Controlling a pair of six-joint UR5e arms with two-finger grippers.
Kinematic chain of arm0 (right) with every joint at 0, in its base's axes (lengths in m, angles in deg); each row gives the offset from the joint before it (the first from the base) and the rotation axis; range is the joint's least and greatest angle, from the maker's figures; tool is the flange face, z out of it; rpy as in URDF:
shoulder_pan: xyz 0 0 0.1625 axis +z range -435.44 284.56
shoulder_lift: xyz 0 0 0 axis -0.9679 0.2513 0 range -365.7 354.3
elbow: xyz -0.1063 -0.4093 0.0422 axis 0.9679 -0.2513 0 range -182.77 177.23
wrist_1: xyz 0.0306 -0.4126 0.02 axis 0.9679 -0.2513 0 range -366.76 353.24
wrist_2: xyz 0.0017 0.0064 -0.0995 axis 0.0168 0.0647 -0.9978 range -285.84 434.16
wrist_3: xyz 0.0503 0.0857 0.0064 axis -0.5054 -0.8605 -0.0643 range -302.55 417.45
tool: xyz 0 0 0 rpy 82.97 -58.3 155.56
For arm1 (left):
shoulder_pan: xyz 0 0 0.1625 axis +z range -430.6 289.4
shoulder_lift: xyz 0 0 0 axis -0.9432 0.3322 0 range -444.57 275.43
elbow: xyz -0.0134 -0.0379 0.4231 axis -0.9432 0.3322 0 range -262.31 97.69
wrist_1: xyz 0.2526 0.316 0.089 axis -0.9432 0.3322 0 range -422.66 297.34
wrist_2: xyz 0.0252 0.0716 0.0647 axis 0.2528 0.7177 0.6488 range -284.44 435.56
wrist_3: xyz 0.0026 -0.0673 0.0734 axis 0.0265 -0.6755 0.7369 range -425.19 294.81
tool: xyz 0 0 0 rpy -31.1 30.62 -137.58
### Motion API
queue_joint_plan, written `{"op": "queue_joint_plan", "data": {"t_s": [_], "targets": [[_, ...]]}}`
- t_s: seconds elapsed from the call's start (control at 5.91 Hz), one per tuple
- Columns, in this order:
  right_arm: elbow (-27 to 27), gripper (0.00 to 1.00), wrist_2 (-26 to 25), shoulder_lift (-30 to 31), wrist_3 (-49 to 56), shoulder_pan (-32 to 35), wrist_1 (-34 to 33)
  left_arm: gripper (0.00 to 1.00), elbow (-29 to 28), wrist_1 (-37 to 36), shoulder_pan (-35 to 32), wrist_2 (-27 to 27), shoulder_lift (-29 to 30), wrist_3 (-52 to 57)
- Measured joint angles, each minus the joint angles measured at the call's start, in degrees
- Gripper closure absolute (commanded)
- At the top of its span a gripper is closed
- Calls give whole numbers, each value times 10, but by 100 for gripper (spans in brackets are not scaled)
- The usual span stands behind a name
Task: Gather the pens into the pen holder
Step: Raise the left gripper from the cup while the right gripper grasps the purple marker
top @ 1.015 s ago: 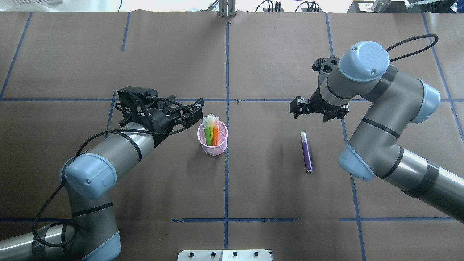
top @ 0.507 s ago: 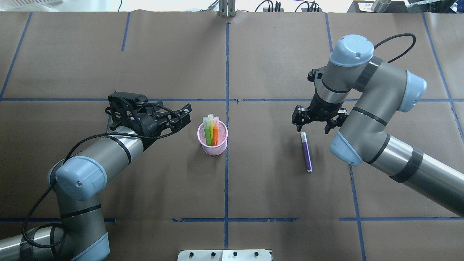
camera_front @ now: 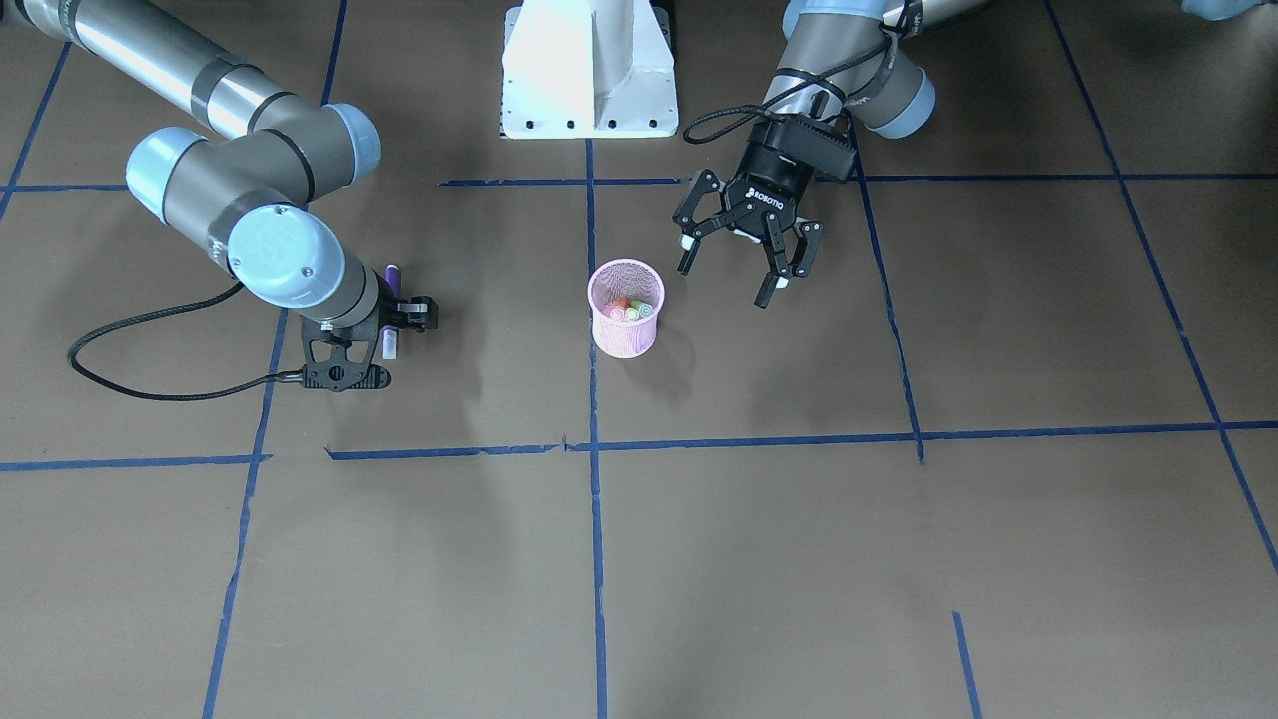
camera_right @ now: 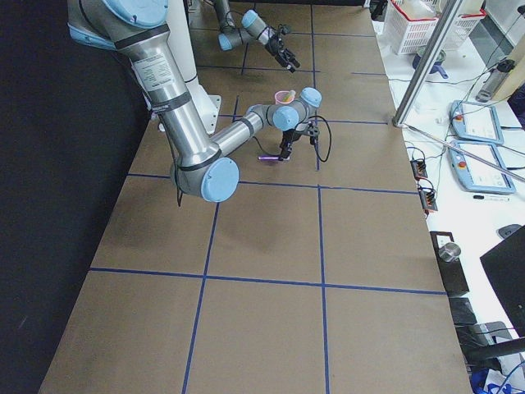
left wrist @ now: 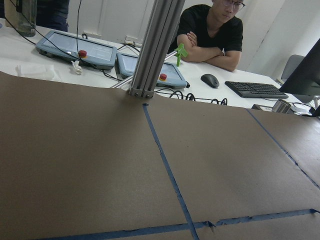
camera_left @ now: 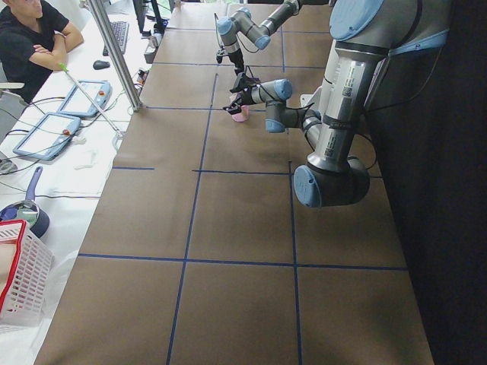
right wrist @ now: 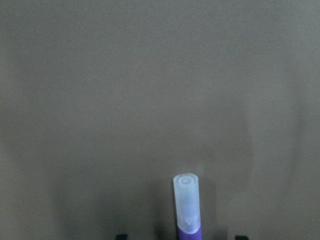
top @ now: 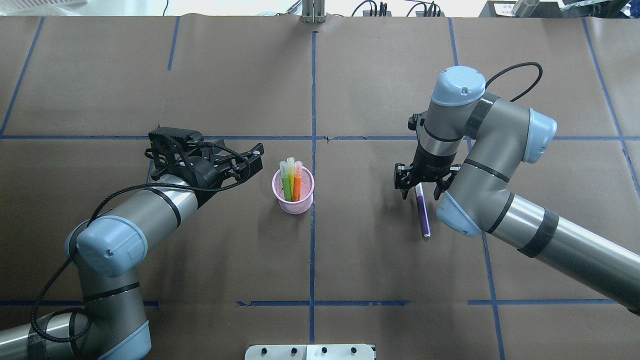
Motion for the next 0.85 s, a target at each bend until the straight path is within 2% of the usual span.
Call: {"op": "queue_joint_plan", "data": {"t_s": [0.17,0.34,0.51,0.85], "targets": [[-1,65,0,2,0,-3,0,0,0,0,0,0,0,-1],[-1,77,0,4,0,-5,0,0,0,0,0,0,0,-1],[-1,99,1,7,0,-5,0,0,0,0,1,0,0,-1],[2,100,13,11,1,-1,0,0,0,1,1,0,0,-1]]}}
